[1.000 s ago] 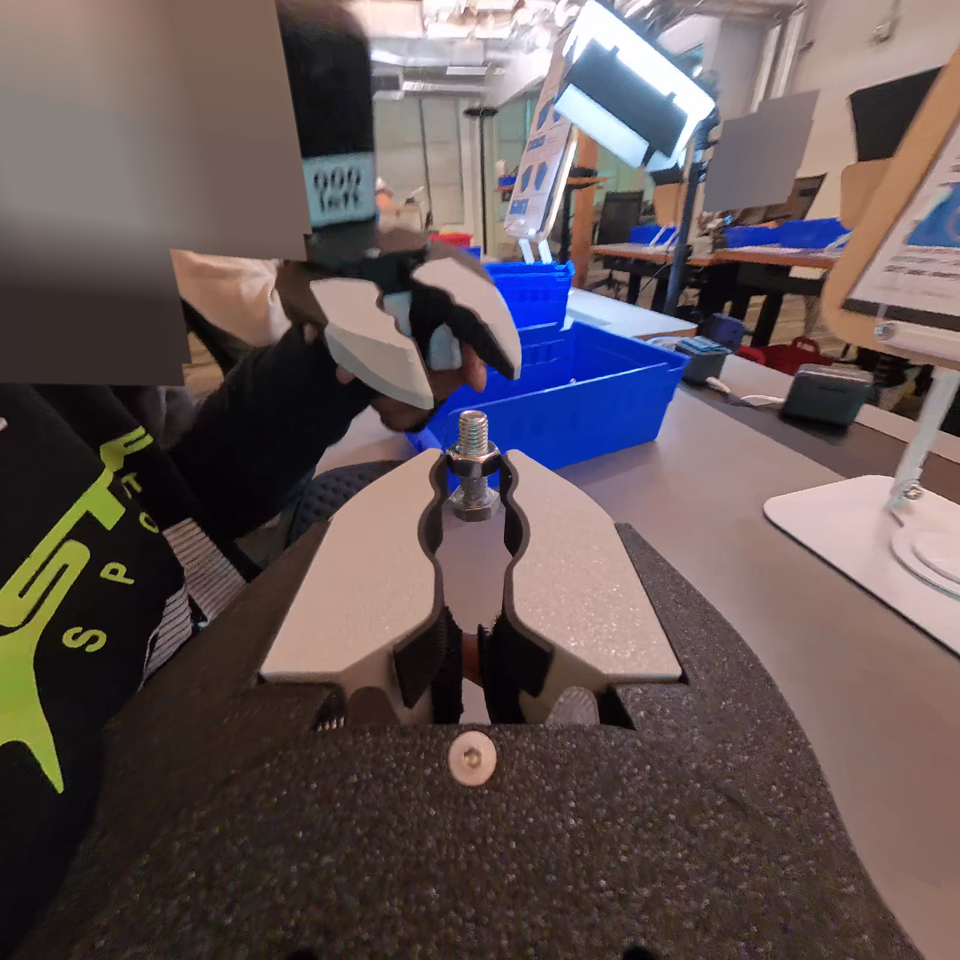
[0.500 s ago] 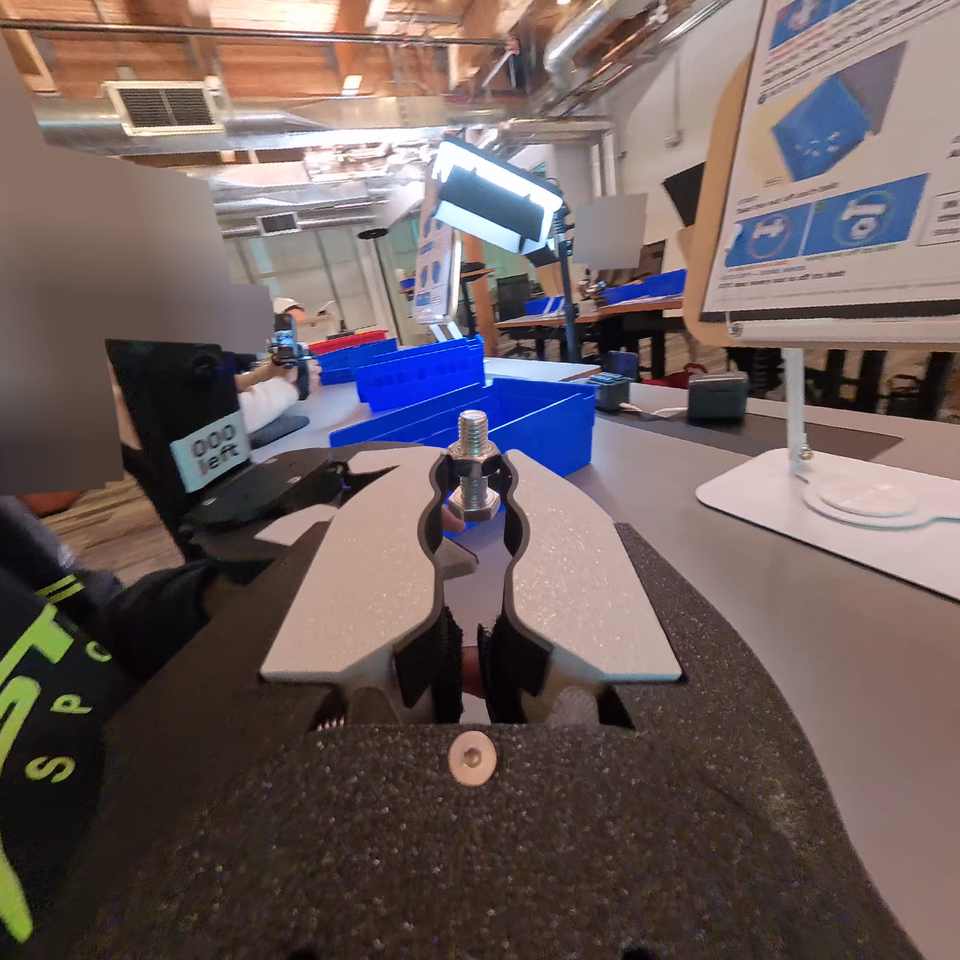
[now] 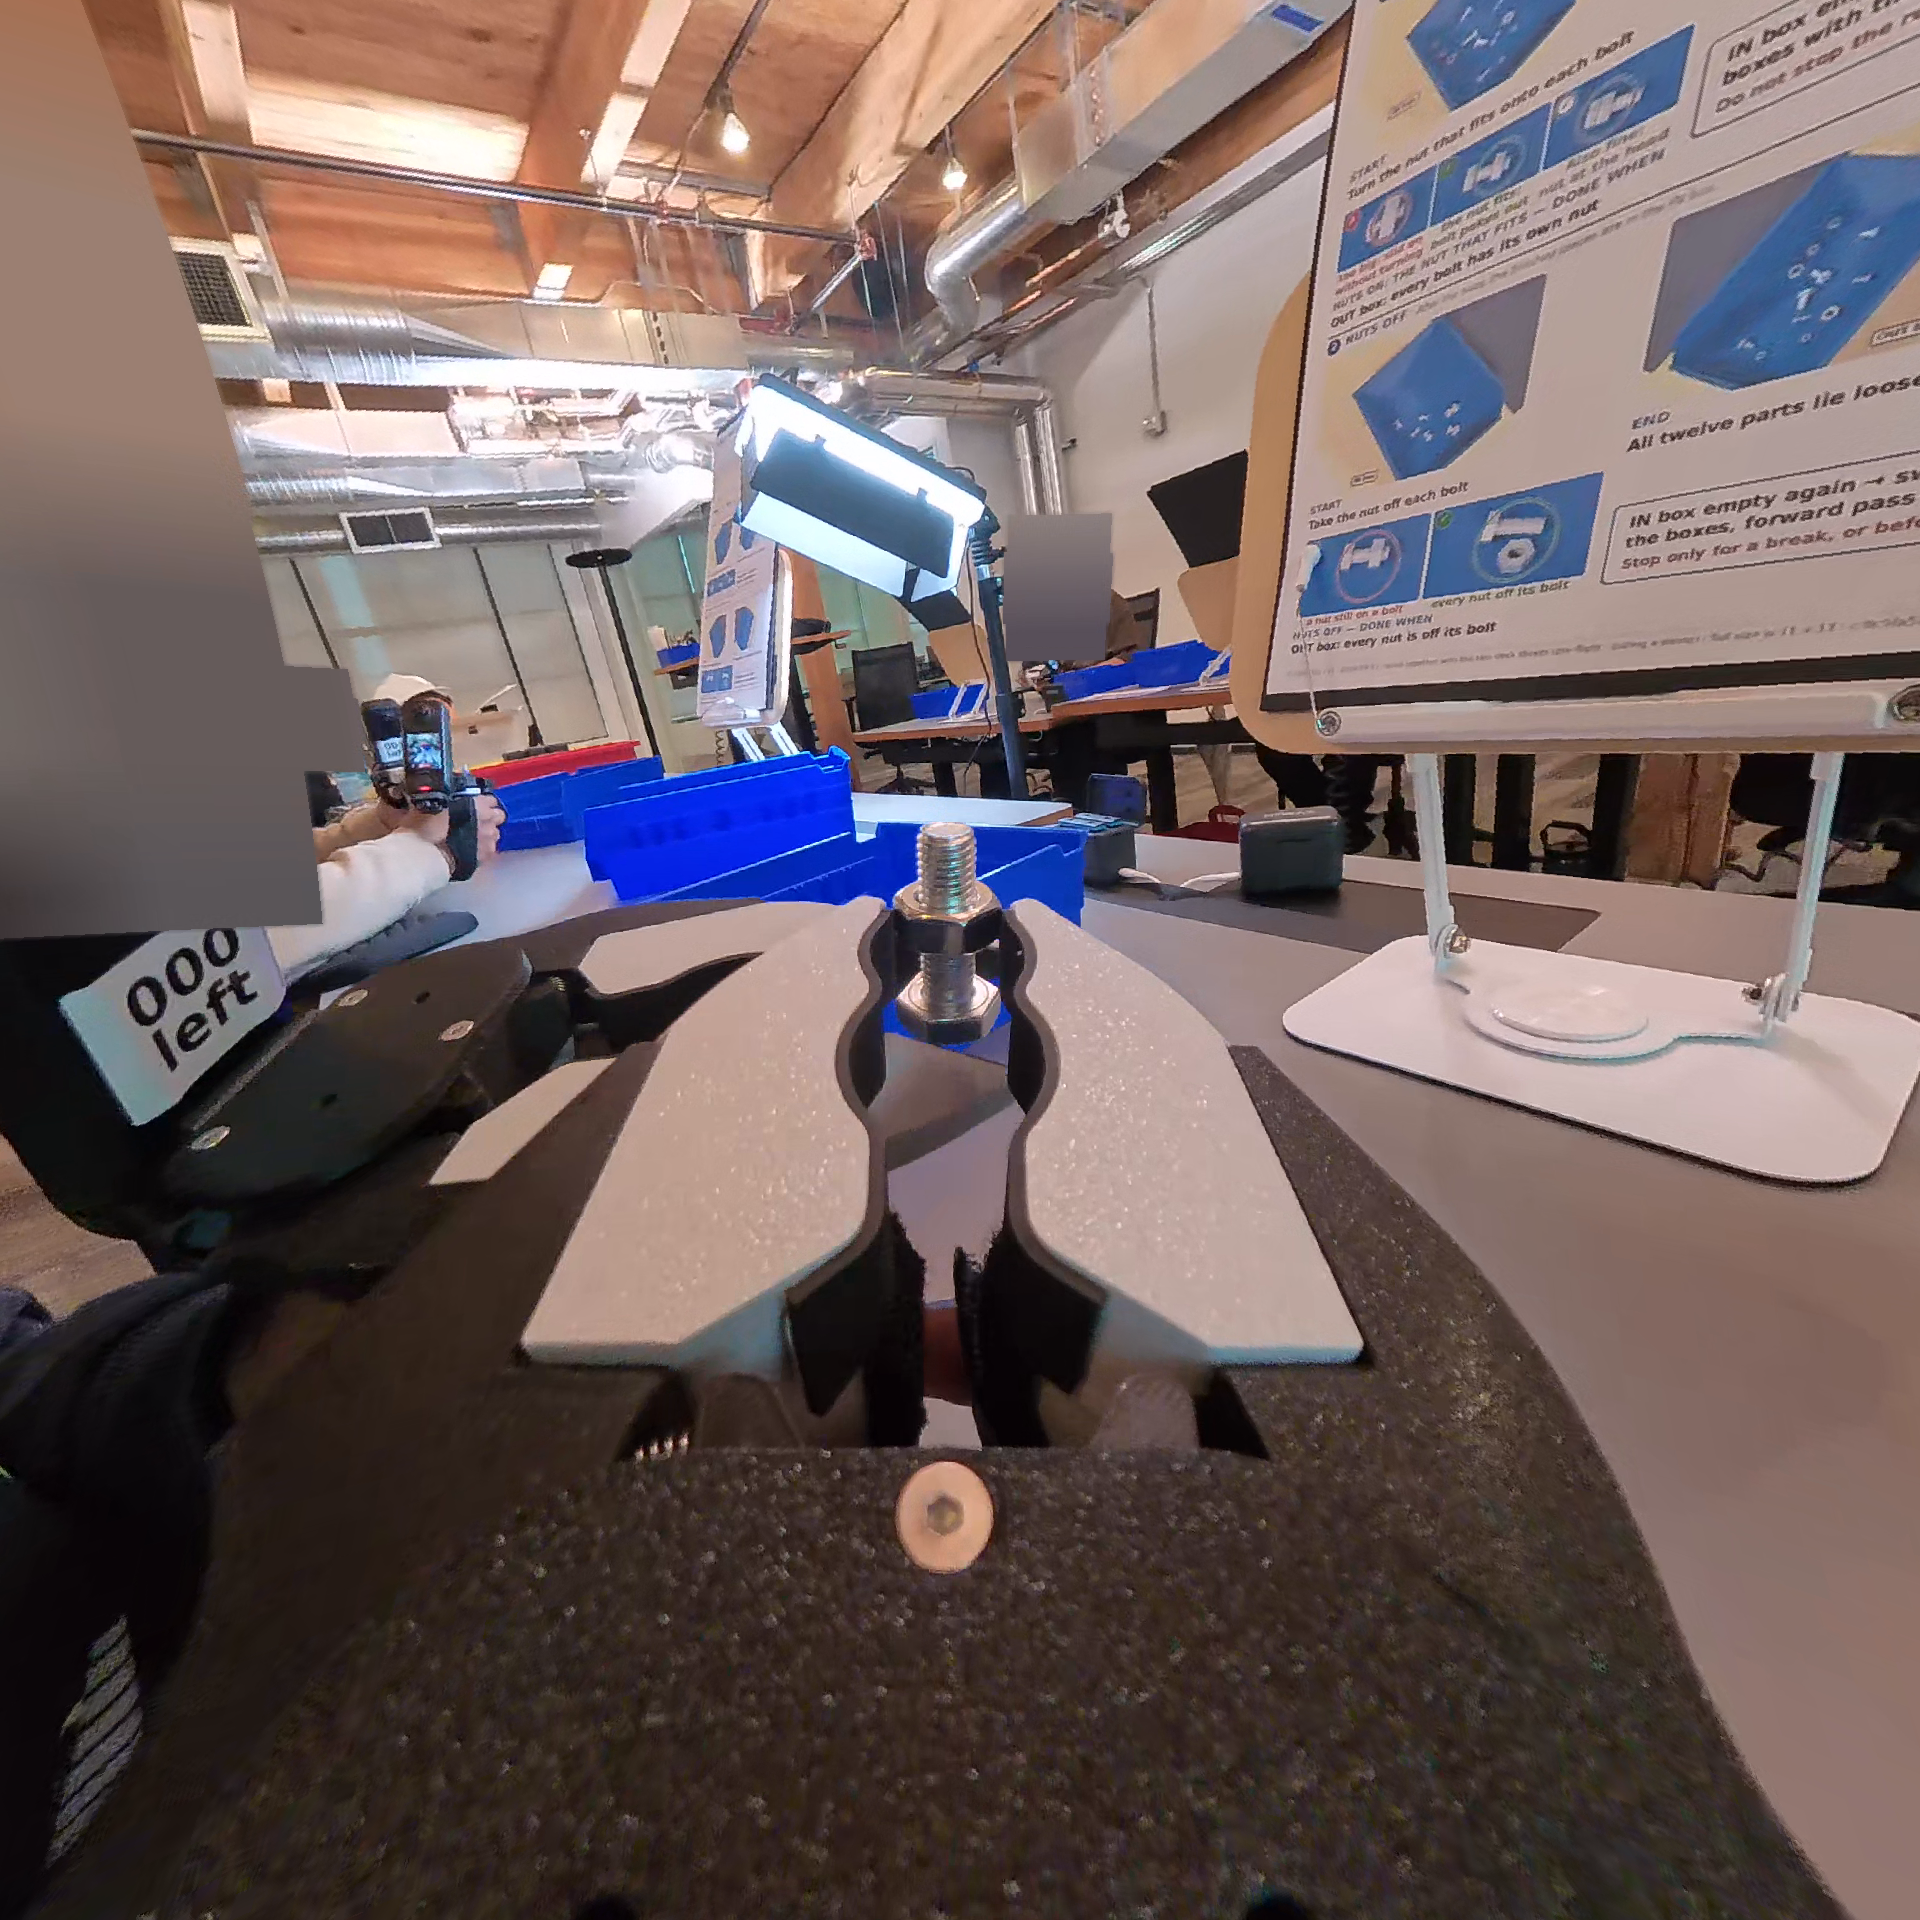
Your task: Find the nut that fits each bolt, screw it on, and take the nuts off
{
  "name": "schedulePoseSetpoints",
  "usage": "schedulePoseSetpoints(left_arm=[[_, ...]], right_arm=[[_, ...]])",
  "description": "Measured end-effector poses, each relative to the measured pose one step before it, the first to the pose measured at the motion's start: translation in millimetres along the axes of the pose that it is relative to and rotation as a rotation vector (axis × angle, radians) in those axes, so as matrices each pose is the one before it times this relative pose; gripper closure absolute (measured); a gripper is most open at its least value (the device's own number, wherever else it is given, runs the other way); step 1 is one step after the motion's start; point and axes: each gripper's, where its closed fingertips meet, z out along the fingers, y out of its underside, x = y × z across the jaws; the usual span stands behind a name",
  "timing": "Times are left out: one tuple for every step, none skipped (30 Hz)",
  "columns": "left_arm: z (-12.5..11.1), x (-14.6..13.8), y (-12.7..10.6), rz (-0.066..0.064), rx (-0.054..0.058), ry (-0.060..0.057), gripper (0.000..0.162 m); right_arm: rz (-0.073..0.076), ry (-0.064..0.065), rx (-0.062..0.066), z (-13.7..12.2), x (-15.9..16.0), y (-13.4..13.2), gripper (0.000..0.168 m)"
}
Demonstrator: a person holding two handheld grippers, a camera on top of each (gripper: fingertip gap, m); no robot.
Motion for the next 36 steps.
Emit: schedulePoseSetpoints(left_arm=[[0.38, -0.09, 0.33, 0.0036, -0.0012, -0.0002, 0.131], [0.33, -0.22, 0.48, 0.0024, -0.0015, -0.0014, 0.132], [0.30, 0.12, 0.48, 0.0020, -0.0010, -0.0001, 0.133], [0.27, 0.27, 0.54, 0.0020, -0.0014, 0.0010, 0.134], [0.09, 0.28, 0.10, 0.0001, 0.0004, 0.0004, 0.135], [0.08, 0.11, 0.30, 0.0011, -0.0011, -0.0001, 0.136], [0.03, -0.21, 0.15, 0.0034, -0.0009, -0.0021, 0.137], [-0.01, -0.30, -0.11, 0.0051, 0.0007, -0.0030, 0.139], [0.00, -0.07, -0.04, 0.0032, 0.0009, -0.0025, 0.141], [0.28, -0.16, 0.69, 0.0025, -0.0053, -0.0031, 0.141], [0.42, -0.05, 0.91, 0.0029, -0.0074, -0.0037, 0.140], [0.32, -0.15, 0.21, 0.0033, -0.0030, -0.0043, 0.140], [0.20, 0.25, -0.39, 0.0059, 0.0007, -0.0031, 0.140], [0.20, 0.18, -0.11, 0.0072, -0.0009, -0.0036, 0.140], [0.50, 0.12, -0.03, 0.0061, -0.0020, -0.0035, 0.140], [0.34, -0.10, -0.15, 0.0034, -0.0009, -0.0031, 0.141], [0.25, 0.18, -0.16, 0.0014, 0.0005, -0.0004, 0.142], [-0.01, 0.29, -0.32, 0.0005, 0.0007, 0.0021, 0.143], [-0.09, 0.16, -0.11, 0.0009, -0.0014, 0.0024, 0.143], [-0.12, 0.15, -0.23, 0.0006, 0.0009, 0.0039, 0.143], [-0.08, 0.30, -0.28, -0.0001, 0.0024, 0.0057, 0.143], [-0.15, 0.24, -0.48, 0.0000, 0.0049, 0.0086, 0.143], [-0.30, 0.98, -0.32, -0.0089, 0.0052, 0.0196, 0.143], [-0.70, 2.04, -0.96, -0.0267, 0.0135, 0.0399, 0.143], [-1.28, 3.39, -0.89, -0.0474, 0.0132, 0.0600, 0.143], [-2.20, 5.52, -1.63, -0.0553, 0.0236, 0.0837, 0.143], [-2.71, 1.58, 0.29, -0.0736, 0.0111, 0.0602, 0.143], [-3.07, 2.96, 0.89, -0.0625, 0.0080, 0.0777, 0.143], [-4.54, 6.06, -0.42, -0.0461, 0.0200, 0.1022, 0.143], [-5.06, 0.26, 0.05, -0.0441, 0.0185, 0.0540, 0.143], [-5.42, 0.06, 1.45, -0.0190, 0.0096, 0.0505, 0.143], [-5.93, 3.48, 1.77, 0.0011, 0.0103, 0.0663, 0.143], [-6.04, 3.79, 1.15, -0.0076, 0.0147, 0.0538, 0.143], [-5.34, 4.06, 1.24, -0.0200, 0.0113, 0.0454, 0.143], [-4.51, 5.21, 1.75, -0.0182, 0.0088, 0.0466, 0.143], [-3.55, 4.02, 1.62, -0.0095, 0.0119, 0.0309, 0.143]], right_arm=[[0.0006, 0.0024, 0.0035, -0.41, -0.11, -0.02, 0.149], [0.0002, 0.0013, 0.0014, -0.08, -0.37, 0.28, 0.149], [0.0003, 0.0020, 0.0005, 0.06, -0.36, 0.36, 0.149], [-0.0004, 0.0017, 0.0009, 0.24, -0.30, 0.22, 0.149], [0.0006, 0.0008, 0.0009, 0.23, -0.48, 0.24, 0.149], [0.0031, 0.0008, 0.0017, 0.17, -0.42, 0.05, 0.149], [0.0046, 0.0010, 0.0041, 0.15, -0.45, -0.31, 0.149], [0.0045, 0.0011, 0.0053, -0.02, -0.48, -0.74, 0.149], [0.0029, 0.0022, 0.0057, 0.02, -0.65, -0.90, 0.149], [-0.0005, 0.0035, 0.0056, -0.14, -0.72, -0.84, 0.149], [-0.0049, 0.0055, 0.0050, -0.21, -0.88, -0.73, 0.149], [-0.0097, 0.0107, 0.0027, -0.09, -0.55, -0.02, 0.149], [-0.0144, 0.0138, -0.0011, 0.02, -0.06, 0.59, 0.149], [-0.0153, 0.0111, -0.0027, 0.01, -0.18, 0.86, 0.149], [-0.0109, 0.0048, -0.0006, 0.02, -0.74, 0.55, 0.149], [-0.0037, 0.0027, 0.0039, -0.06, -0.63, -0.20, 0.149], [0.0010, 0.0031, 0.0058, -0.17, -0.07, -0.43, 0.149], [0.0020, 0.0026, 0.0045, -0.22, 0.20, -0.30, 0.149], [0.0017, 0.0010, 0.0032, -0.14, 0.16, -0.12, 0.149], [0.0011, 0.0007, 0.0027, -0.16, 0.05, -0.25, 0.149], [0.0006, -0.0003, 0.0025, -0.06, -0.09, -0.28, 0.149], [0.0001, -0.0031, 0.0001, -0.09, -0.39, -0.36, 0.149], [-0.0029, -0.0083, -0.0034, -0.25, -0.58, -0.23, 0.149], [-0.0066, -0.0161, -0.0065, -0.57, -1.09, -0.31, 0.149], [-0.0069, -0.0238, -0.0097, -0.79, -1.99, -0.31, 0.149], [-0.0045, -0.0301, -0.0027, -1.12, -2.84, -1.74, 0.149], [-0.0007, -0.0306, 0.0068, -1.49, -3.01, -3.37, 0.144], [0.0023, -0.0265, 0.0049, -1.30, -2.23, -3.41, 0.139], [0.0025, -0.0272, -0.0043, -0.95, -2.31, -2.05, 0.135], [0.0028, -0.0278, -0.0132, -0.23, -2.30, -0.21, 0.131], [0.0034, -0.0231, -0.0180, 0.43, -2.06, 1.64, 0.127], [0.0029, -0.0203, -0.0198, 1.28, -1.92, 3.37, 0.123], [0.0035, -0.0238, -0.0199, 1.91, -2.87, 5.07, 0.119], [0.0082, -0.0254, -0.0162, 2.42, -3.47, 5.80, 0.117], [0.0131, -0.0268, -0.0092, 3.09, -4.25, 5.59, 0.114], [0.0133, -0.0310, -0.0041, 3.26, -5.21, 5.31, 0.113]])
